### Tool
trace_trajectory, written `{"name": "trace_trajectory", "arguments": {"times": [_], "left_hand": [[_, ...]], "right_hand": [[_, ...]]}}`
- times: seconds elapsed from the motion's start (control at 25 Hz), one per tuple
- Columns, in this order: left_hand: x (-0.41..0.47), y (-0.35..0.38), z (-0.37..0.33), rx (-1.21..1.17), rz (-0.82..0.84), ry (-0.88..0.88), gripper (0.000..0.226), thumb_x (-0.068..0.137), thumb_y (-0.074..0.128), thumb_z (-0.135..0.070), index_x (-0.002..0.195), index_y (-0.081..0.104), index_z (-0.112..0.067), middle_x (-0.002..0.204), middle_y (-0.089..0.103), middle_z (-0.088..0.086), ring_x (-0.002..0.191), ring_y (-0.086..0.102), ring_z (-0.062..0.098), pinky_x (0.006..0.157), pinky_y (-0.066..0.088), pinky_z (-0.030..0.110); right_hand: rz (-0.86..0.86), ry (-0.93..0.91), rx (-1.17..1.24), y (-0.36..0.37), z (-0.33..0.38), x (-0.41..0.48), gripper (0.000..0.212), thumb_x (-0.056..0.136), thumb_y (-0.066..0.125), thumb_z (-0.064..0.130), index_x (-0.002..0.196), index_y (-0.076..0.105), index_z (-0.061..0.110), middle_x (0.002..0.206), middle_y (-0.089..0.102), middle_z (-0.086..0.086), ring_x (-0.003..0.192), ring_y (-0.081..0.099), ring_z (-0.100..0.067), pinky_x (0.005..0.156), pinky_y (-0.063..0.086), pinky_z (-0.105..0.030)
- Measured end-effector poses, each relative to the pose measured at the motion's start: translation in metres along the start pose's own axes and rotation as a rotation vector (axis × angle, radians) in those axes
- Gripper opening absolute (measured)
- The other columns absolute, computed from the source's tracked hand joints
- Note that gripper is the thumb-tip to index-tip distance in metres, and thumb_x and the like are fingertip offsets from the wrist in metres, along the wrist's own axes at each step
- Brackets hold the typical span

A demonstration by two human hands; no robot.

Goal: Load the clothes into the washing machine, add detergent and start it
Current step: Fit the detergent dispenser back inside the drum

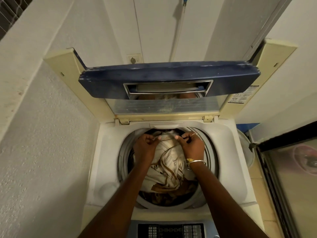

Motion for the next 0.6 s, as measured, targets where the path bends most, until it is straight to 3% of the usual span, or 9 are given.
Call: {"name": "trace_trajectory", "arguments": {"times": [0.08,0.16,0.24,0.32,0.4,0.48,0.6], "left_hand": [[-0.012,0.000,0.004,0.113,0.047,0.103,0.022,0.083,0.074,-0.044,0.080,0.066,-0.023,0.075,0.068,-0.010,0.073,0.067,0.009,0.066,0.055,0.028],[-0.022,0.005,0.017,0.225,0.129,0.162,0.006,0.091,0.066,-0.021,0.088,0.070,-0.023,0.091,0.071,-0.003,0.086,0.067,0.014,0.078,0.057,0.034],[-0.035,0.018,0.035,0.259,0.300,0.118,0.028,0.091,0.062,-0.010,0.115,0.067,-0.024,0.127,0.063,0.010,0.112,0.060,0.025,0.100,0.050,0.041],[-0.050,0.026,0.041,0.414,0.410,0.150,0.054,0.091,0.064,-0.016,0.143,0.048,-0.019,0.144,0.048,0.008,0.131,0.048,0.026,0.111,0.038,0.034],[-0.061,0.020,0.037,0.470,0.392,0.175,0.053,0.093,0.063,-0.027,0.143,0.049,-0.018,0.143,0.052,0.004,0.131,0.048,0.022,0.109,0.038,0.029],[-0.070,0.012,0.030,0.490,0.378,0.215,0.044,0.094,0.061,-0.034,0.134,0.056,-0.018,0.136,0.058,0.003,0.126,0.053,0.019,0.105,0.040,0.027],[-0.081,-0.002,0.022,0.514,0.378,0.247,0.042,0.094,0.061,-0.038,0.130,0.059,-0.019,0.133,0.060,0.000,0.123,0.053,0.016,0.100,0.037,0.022]], "right_hand": [[0.056,-0.019,-0.086,0.007,-0.007,-0.008,0.019,0.080,0.078,0.031,0.074,0.067,0.017,0.068,0.065,0.002,0.064,0.060,-0.011,0.059,0.045,-0.023],[0.184,-0.042,-0.286,0.021,-0.018,-0.013,0.002,0.083,0.069,0.013,0.083,0.072,0.012,0.081,0.071,-0.007,0.079,0.067,-0.023,0.070,0.050,-0.028],[0.362,-0.023,-0.438,0.036,-0.027,-0.025,0.029,0.081,0.062,0.001,0.108,0.070,0.008,0.109,0.070,-0.014,0.106,0.064,-0.029,0.092,0.050,-0.031],[0.479,0.021,-0.424,0.040,-0.030,-0.041,0.053,0.083,0.063,0.008,0.136,0.053,0.011,0.129,0.061,-0.013,0.122,0.056,-0.030,0.105,0.044,-0.034],[0.503,0.022,-0.396,0.035,-0.024,-0.054,0.066,0.083,0.069,0.027,0.143,0.044,0.019,0.134,0.059,-0.009,0.124,0.056,-0.027,0.103,0.046,-0.035],[0.471,0.012,-0.392,0.024,-0.014,-0.065,0.068,0.079,0.071,0.048,0.139,0.049,0.023,0.132,0.061,-0.004,0.120,0.058,-0.024,0.100,0.048,-0.034],[0.399,-0.017,-0.420,0.006,0.009,-0.079,0.057,0.076,0.069,0.063,0.117,0.066,0.023,0.110,0.070,0.001,0.102,0.065,-0.019,0.085,0.051,-0.029]]}}
Point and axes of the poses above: each hand's wrist, its own x-axis towards the middle knuckle, its own y-axis out of the palm, z = x × y, the point moved 9 cm from there along x, towards the middle knuckle
